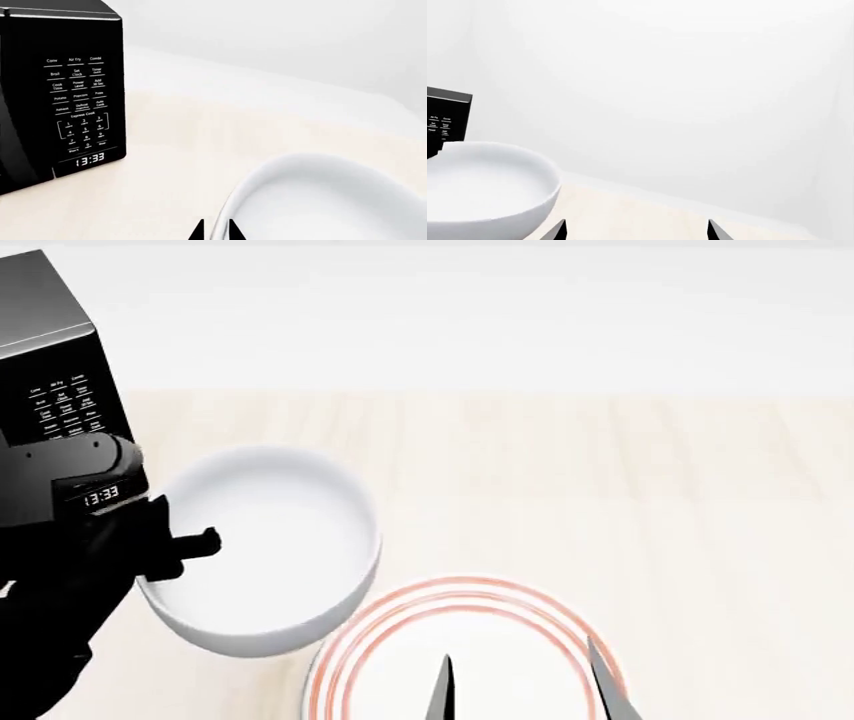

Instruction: Pick up the white bowl and put it on the plate.

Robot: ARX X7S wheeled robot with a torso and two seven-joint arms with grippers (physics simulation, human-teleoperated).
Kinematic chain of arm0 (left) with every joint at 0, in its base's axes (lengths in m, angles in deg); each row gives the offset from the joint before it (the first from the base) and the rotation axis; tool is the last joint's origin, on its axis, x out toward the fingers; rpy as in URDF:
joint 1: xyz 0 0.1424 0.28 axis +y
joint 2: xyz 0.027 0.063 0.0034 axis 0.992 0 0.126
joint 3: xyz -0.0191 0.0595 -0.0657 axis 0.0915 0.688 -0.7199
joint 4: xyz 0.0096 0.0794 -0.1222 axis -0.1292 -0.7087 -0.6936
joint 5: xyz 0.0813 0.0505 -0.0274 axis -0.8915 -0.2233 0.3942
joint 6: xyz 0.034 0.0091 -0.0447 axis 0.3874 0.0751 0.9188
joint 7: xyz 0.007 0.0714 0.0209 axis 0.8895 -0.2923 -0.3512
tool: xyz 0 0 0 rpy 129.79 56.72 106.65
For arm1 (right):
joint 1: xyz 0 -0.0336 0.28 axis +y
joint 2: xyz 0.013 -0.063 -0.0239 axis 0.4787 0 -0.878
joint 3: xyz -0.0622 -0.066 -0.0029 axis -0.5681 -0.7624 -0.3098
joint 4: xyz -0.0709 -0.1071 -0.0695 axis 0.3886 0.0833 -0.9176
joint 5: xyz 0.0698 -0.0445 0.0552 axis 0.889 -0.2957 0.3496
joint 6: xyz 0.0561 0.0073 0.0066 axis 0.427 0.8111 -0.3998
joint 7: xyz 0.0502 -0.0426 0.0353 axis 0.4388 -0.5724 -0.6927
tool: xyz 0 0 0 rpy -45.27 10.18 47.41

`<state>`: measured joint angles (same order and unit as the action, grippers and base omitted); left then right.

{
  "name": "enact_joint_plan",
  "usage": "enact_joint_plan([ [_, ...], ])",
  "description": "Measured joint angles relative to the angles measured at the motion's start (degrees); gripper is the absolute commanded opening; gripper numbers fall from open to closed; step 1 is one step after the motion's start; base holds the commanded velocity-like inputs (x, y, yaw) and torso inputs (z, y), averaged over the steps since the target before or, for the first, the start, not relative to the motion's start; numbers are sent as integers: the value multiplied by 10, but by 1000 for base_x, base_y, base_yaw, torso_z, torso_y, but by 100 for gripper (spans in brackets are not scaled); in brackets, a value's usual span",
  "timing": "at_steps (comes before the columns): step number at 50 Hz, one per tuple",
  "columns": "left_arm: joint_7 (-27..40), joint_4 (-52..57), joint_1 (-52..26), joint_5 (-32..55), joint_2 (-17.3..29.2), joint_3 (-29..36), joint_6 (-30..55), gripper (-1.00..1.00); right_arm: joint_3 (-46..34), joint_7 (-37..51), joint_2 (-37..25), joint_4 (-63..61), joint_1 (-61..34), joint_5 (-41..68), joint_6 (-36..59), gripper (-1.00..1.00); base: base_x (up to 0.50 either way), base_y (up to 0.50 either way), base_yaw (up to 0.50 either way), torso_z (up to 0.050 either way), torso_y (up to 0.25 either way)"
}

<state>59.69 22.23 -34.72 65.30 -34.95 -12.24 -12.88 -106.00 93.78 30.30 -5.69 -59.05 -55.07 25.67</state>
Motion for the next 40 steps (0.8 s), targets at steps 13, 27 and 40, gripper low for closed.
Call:
enact_joint_plan([
  [13, -5, -21, -18, 9, -26, 32, -10, -100, -3, 3, -2, 1, -1, -1, 0, 100, 0, 0, 0, 0, 1],
  [27, 3, -21, -11, 42, -51, 58, -14, -100, -6, 5, -4, 7, -2, 1, -3, 100, 0, 0, 0, 0, 1],
  [40, 24, -20, 2, 91, -60, 94, -28, -100, -4, 8, -7, 3, -1, 3, -2, 100, 0, 0, 0, 0, 0],
])
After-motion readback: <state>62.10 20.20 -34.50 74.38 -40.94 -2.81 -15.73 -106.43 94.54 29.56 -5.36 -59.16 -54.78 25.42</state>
